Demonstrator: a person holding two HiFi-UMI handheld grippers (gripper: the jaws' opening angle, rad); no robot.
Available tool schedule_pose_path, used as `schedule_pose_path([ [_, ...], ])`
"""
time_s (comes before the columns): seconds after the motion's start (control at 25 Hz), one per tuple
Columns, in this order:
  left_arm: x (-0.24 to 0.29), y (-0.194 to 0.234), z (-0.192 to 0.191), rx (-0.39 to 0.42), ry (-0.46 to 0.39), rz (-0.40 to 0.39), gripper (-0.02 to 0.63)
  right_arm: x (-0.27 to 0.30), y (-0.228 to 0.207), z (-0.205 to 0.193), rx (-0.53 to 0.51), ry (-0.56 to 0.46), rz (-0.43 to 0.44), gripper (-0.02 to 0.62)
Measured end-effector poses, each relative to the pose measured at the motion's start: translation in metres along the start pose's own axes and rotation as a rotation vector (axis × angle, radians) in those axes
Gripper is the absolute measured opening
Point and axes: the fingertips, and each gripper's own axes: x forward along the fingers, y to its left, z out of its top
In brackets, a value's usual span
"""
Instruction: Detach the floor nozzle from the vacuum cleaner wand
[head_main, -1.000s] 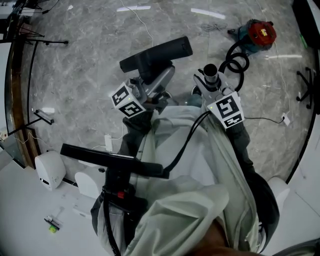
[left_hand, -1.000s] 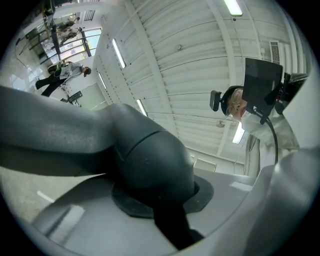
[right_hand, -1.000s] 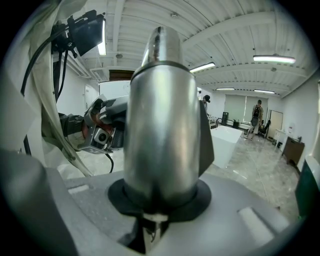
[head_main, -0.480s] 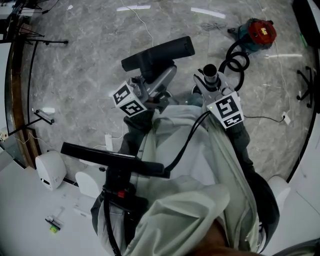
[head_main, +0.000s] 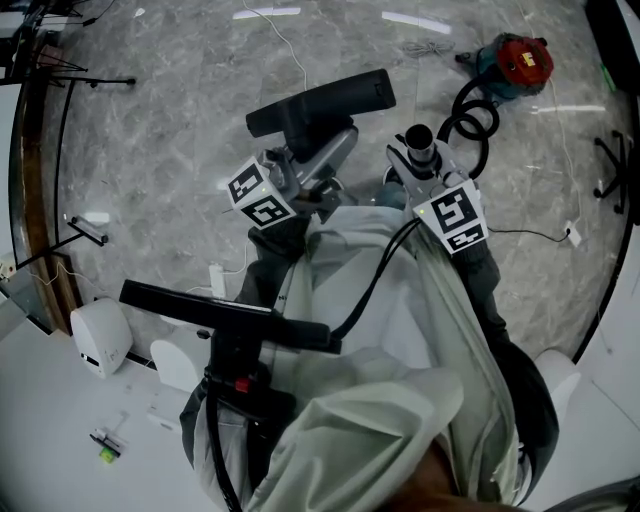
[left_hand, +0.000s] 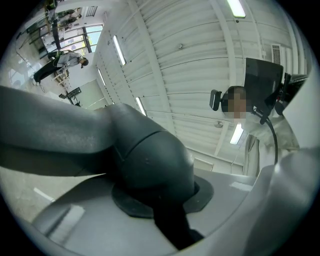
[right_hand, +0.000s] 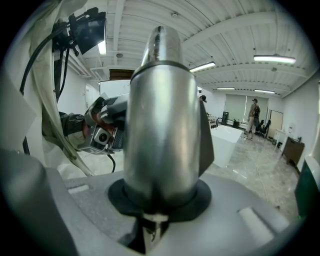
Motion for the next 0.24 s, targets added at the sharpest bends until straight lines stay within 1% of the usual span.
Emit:
schedule_pose_path([
  [0.24, 0.001, 0.0045, 0.0019, 0.002, -0.001, -0.003, 0.078, 0.0042, -0.0023, 0.0009, -0.007, -0.002, -0.001, 0.069],
])
